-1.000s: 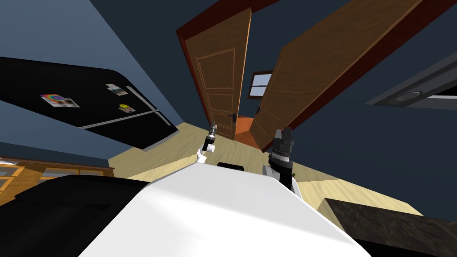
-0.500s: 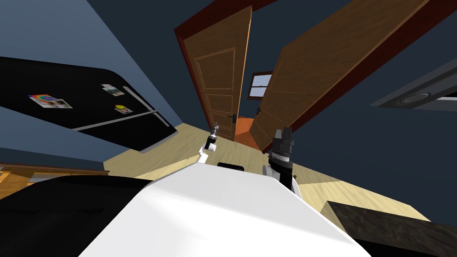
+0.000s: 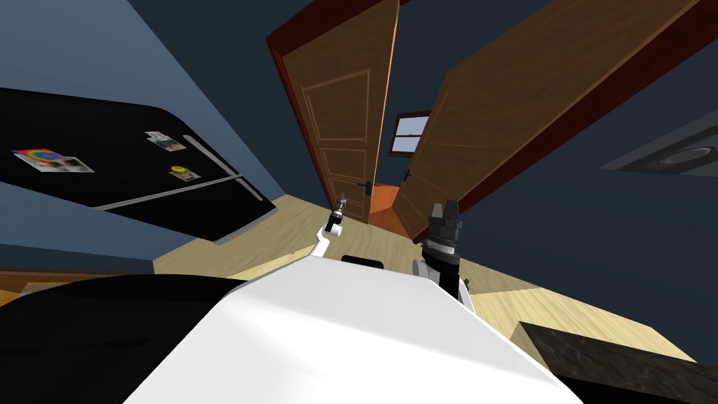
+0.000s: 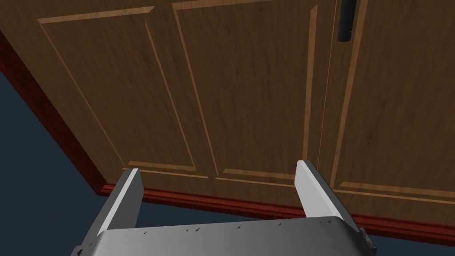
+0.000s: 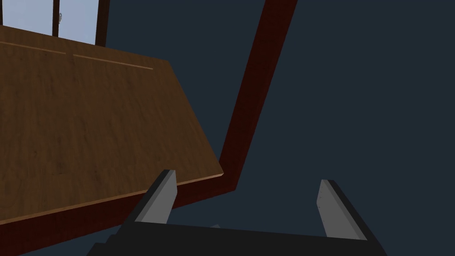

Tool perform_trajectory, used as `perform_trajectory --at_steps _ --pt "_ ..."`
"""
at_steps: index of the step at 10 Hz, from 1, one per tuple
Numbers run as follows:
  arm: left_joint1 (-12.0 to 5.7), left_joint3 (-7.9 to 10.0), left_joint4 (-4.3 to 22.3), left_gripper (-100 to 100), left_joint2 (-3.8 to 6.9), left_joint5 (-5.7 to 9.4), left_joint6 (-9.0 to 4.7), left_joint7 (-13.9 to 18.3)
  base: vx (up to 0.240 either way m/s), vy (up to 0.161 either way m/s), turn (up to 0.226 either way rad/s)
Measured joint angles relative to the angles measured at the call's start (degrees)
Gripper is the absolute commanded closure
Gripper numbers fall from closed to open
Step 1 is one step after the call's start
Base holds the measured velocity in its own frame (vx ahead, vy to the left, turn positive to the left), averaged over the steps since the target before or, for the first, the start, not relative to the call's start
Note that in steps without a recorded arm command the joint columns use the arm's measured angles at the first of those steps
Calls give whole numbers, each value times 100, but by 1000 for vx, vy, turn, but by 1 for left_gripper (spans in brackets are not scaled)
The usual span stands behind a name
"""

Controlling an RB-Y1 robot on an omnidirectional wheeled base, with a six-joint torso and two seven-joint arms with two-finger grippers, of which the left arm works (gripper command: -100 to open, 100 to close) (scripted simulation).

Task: Push the door open

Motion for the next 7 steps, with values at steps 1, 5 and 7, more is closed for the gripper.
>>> perform_trajectory --at_steps 1,5,7 --pt "-60 -12 111 -100 3 3 28 19 67 12 -2" --pt "-396 -19 725 -100 -45 6 4 30 80 15 -13" --pt "-541 -39 961 -100 -72 6 60 49 103 15 -14"
